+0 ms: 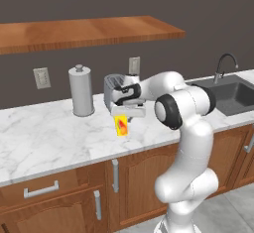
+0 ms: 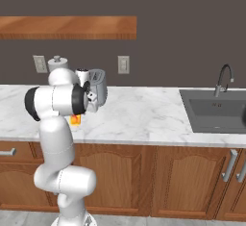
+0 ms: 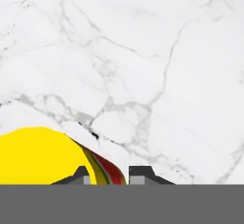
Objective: Place the pitcher and cup on the dining counter for serving.
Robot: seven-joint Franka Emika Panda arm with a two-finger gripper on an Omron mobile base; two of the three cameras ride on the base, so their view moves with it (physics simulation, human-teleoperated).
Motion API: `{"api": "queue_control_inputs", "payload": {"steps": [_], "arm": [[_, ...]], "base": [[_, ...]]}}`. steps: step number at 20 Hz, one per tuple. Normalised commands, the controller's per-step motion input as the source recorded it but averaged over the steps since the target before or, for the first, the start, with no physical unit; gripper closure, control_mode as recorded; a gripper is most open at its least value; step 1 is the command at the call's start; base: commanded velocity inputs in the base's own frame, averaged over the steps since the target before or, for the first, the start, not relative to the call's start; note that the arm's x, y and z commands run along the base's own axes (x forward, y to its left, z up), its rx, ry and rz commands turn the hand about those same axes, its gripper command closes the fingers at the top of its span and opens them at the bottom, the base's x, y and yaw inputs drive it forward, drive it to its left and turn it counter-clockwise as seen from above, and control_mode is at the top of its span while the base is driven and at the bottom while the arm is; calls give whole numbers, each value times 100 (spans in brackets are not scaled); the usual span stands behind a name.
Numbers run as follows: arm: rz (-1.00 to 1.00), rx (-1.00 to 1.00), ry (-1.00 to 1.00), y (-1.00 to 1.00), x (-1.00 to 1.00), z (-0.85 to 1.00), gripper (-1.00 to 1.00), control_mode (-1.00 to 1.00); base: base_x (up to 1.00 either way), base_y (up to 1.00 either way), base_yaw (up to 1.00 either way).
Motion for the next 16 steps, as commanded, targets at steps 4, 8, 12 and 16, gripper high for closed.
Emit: {"api": "queue_control_inputs", "payload": {"steps": [4,8,12,16], "arm": [[0,0,-1,1,-11,0,100,-100],[0,0,-12,0,-24,0,100,-100],[0,0,-21,0,-31,15,100,-100],[0,0,-21,-5,-58,30,100,-100]], "base": [[0,0,0],[0,0,0],[0,0,0],[0,0,0]]}}
